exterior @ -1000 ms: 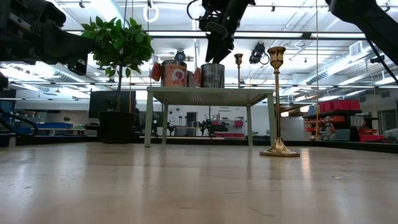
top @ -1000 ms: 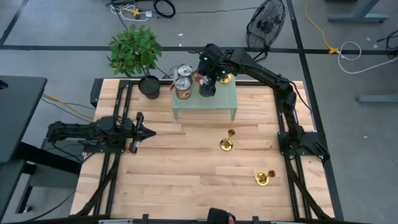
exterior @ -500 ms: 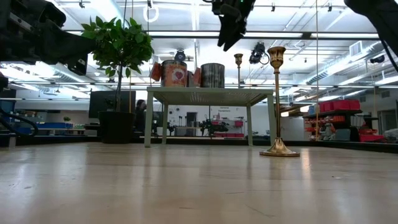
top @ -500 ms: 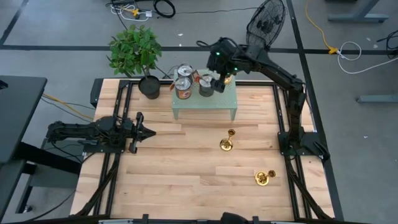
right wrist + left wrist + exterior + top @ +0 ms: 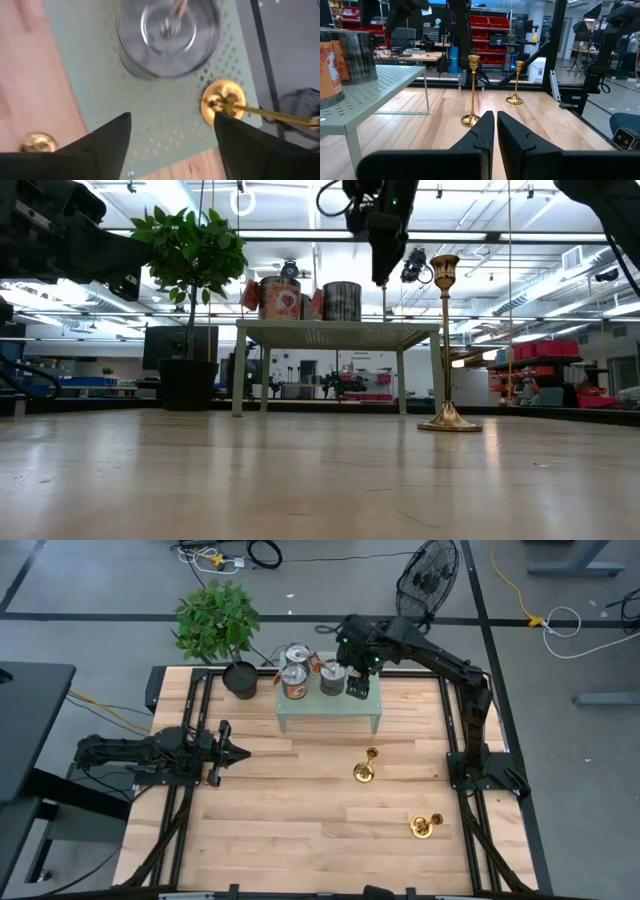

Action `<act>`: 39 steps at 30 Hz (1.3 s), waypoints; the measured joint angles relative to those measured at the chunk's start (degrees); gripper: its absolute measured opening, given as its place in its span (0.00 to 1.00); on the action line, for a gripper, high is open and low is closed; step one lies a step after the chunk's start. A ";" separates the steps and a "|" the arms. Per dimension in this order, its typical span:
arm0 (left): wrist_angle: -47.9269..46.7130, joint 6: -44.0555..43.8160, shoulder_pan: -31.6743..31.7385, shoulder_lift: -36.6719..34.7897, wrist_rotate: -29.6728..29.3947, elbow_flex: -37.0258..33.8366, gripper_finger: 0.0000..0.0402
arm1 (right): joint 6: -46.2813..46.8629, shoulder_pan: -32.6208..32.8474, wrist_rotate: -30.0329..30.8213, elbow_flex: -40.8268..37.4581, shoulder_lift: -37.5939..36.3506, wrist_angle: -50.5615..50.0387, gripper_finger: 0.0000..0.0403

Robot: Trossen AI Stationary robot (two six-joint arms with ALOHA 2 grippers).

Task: Pick & Place candle stick holders
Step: Put the silver scented candle on the shelf

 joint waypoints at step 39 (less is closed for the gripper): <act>0.00 -0.02 0.00 0.02 0.00 0.00 0.07 | 0.02 1.22 6.07 -4.31 -0.17 7.50 0.11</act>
